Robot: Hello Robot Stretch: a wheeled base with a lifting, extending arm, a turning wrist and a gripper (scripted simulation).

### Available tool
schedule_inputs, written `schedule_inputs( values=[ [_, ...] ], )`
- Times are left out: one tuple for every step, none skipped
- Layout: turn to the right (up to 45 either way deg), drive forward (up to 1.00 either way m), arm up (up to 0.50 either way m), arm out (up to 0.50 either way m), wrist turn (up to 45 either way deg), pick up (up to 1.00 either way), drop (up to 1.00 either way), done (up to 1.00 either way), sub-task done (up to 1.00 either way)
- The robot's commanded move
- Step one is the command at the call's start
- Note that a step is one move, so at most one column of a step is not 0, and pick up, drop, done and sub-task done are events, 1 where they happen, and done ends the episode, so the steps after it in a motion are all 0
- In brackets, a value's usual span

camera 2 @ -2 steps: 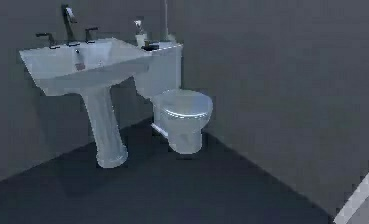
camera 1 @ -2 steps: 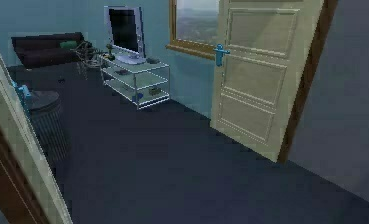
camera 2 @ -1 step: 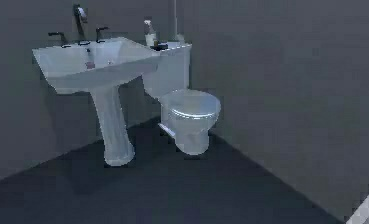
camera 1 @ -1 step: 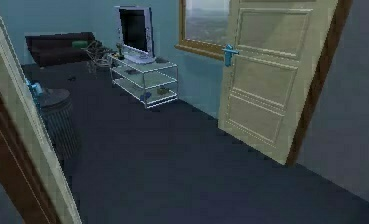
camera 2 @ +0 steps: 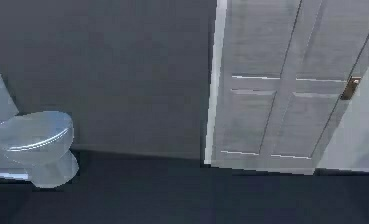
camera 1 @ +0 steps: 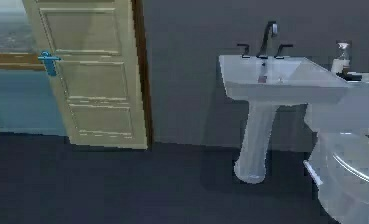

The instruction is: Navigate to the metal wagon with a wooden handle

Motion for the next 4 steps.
schedule_inputs(
  values=[
    [45.0, 0.00, 0.00, 0.00, 0.0, 0.00, 0.00, 0.00, 0.00],
    [45.0, 0.00, 0.00, 0.00, 0.0, 0.00, 0.00, 0.00, 0.00],
    [6.0, 0.00, 0.00, 0.00, 0.0, 0.00, 0.00, 0.00, 0.00],
    [0.0, 0.10, 0.00, 0.00, 0.0, 0.00, 0.00, 0.00, 0.00]
  ],
)
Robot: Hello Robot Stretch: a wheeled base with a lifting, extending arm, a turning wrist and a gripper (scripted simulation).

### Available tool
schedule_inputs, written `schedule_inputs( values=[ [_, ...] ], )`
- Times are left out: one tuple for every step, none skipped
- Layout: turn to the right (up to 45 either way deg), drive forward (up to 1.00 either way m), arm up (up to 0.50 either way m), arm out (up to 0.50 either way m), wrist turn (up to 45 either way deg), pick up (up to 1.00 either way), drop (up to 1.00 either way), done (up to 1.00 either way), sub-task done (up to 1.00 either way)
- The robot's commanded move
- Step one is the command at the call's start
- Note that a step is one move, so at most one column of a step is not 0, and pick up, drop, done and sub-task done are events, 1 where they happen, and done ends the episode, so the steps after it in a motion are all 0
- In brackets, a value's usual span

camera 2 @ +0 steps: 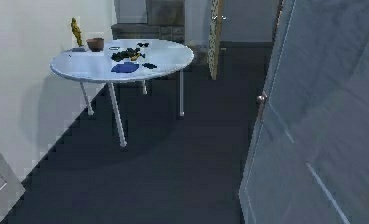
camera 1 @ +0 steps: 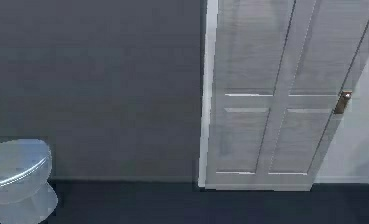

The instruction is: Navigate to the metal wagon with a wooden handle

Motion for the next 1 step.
schedule_inputs(
  values=[
    [-45.0, 0.00, 0.00, 0.00, 0.0, 0.00, 0.00, 0.00, 0.00]
  ],
)
